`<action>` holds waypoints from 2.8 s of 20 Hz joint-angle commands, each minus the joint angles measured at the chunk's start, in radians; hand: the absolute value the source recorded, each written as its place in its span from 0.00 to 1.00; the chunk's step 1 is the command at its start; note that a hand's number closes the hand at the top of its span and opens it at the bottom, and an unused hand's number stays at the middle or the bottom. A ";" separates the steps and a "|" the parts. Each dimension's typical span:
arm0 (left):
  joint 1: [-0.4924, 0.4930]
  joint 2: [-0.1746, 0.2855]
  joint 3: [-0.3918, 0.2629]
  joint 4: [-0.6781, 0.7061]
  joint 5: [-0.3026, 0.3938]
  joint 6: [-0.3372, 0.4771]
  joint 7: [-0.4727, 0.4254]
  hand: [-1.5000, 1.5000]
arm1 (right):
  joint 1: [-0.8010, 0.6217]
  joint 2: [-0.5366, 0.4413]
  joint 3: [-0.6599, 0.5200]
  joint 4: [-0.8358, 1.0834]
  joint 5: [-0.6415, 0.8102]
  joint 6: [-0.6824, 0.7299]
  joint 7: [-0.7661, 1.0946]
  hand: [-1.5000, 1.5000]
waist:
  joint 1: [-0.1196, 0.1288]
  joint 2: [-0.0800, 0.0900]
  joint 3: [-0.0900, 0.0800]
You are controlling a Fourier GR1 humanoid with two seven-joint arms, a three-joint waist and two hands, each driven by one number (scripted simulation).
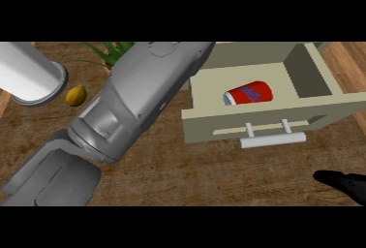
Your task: Pick up the can, place it into the drawer and close the drawer
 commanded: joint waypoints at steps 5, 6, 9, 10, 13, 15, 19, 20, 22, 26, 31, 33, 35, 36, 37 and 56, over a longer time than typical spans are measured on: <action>0.013 0.000 0.008 -0.030 0.091 0.016 -0.035 0.00 | -0.104 -0.088 0.101 0.112 0.239 0.013 -0.097 0.00 | 0.018 0.000 -0.001; -0.015 0.000 0.025 -0.009 0.085 0.005 -0.044 0.00 | -0.117 -0.093 0.129 0.122 0.301 -0.002 -0.077 0.00 | 0.029 0.004 -0.002; -0.015 0.000 0.019 0.006 0.088 0.015 -0.051 0.00 | -0.133 -0.100 0.191 0.190 0.409 -0.020 -0.120 0.00 | 0.045 -0.002 -0.001; -0.008 0.000 0.014 0.006 0.088 0.011 -0.066 0.00 | -0.175 -0.119 0.194 0.215 0.429 -0.017 -0.111 0.00 | 0.047 -0.003 -0.002; -0.040 0.000 0.005 0.017 0.084 0.013 -0.040 0.00 | -0.192 -0.115 0.260 0.313 0.533 -0.043 -0.156 0.00 | 0.061 -0.007 -0.001; -0.028 0.000 0.008 0.028 0.073 0.001 -0.063 0.00 | -0.237 -0.091 0.305 0.397 0.619 -0.093 -0.164 0.00 | 0.085 -0.007 -0.002; -0.028 0.008 0.024 0.072 0.059 -0.026 -0.088 0.00 | -0.264 -0.108 0.322 0.540 0.679 -0.121 -0.246 0.00 | 0.077 -0.004 -0.001; -0.067 0.007 0.018 0.062 0.053 -0.011 -0.039 0.00 | -0.274 -0.091 0.351 0.570 0.738 -0.159 -0.240 0.00 | 0.090 -0.013 -0.002; -0.053 0.028 0.022 0.049 0.053 -0.057 -0.034 0.00 | -0.317 -0.067 0.377 0.667 0.791 -0.189 -0.237 0.00 | 0.104 -0.014 -0.002; 0.035 0.039 0.034 0.010 0.049 -0.071 -0.084 0.00 | -0.360 -0.050 0.378 0.840 0.854 -0.291 -0.317 0.00 | 0.118 -0.020 -0.003; 0.016 0.077 0.053 0.016 0.042 -0.075 -0.060 0.00 | -0.497 0.051 0.389 1.089 0.951 -0.421 -0.292 0.00 | 0.121 -0.015 -0.002; -0.015 0.111 0.049 0.010 0.032 -0.084 -0.001 0.00 | -0.549 0.039 0.342 1.179 0.937 -0.462 -0.332 0.00 | 0.123 -0.018 -0.002; 0.019 0.090 0.047 -0.020 0.029 -0.061 -0.012 0.00 | -0.599 0.032 0.317 1.283 0.961 -0.531 -0.358 0.00 | 0.139 -0.019 -0.002; 0.039 0.098 0.038 -0.045 0.019 -0.060 -0.010 0.00 | -0.613 0.044 0.309 1.305 0.968 -0.554 -0.347 0.00 | 0.142 -0.024 -0.003; 0.061 0.092 0.029 -0.070 0.014 -0.052 -0.008 0.00 | -0.637 0.059 0.313 1.349 1.003 -0.567 -0.301 0.00 | 0.156 -0.027 -0.003; 0.253 0.262 0.000 -0.331 -0.011 -0.152 0.130 0.00 | -1.045 0.022 0.165 1.821 1.033 -0.808 -0.337 0.00 | 0.225 -0.014 -0.003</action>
